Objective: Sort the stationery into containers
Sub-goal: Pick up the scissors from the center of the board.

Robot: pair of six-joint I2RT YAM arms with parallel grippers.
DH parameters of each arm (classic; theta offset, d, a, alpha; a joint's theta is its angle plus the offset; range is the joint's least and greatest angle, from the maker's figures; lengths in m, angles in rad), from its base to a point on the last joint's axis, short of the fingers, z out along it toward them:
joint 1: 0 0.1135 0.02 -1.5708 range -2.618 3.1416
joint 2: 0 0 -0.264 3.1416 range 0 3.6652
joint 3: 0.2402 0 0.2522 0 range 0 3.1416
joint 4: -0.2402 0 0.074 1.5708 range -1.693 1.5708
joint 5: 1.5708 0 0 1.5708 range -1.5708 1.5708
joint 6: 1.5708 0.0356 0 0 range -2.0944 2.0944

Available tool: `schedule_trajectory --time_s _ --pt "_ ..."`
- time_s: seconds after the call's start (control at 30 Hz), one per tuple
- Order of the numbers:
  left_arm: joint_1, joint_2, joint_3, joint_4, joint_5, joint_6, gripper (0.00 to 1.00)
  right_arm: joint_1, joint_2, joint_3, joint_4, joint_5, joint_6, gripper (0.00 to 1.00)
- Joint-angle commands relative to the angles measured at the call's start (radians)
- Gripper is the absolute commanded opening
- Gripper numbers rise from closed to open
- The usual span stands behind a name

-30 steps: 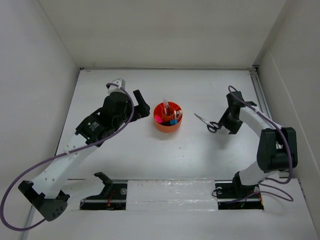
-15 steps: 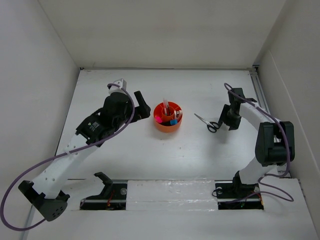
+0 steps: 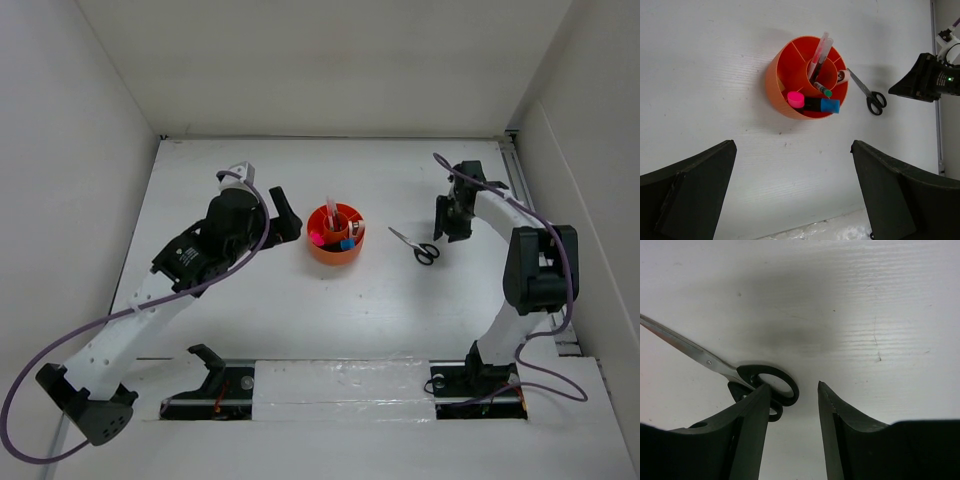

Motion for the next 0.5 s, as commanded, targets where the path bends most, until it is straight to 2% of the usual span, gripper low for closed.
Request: schedule_trajectory --time_s 0.0,0.47 --pt "0.003 -0.031 -0.024 0.027 0.012 0.018 1.0 0.006 0.002 0.042 -0.027 -0.048 -0.079 0.48" --pt "0.003 -0.031 -0.042 0.036 0.012 0.018 1.0 0.024 0.002 -0.023 -0.029 -0.043 -0.082 0.46"
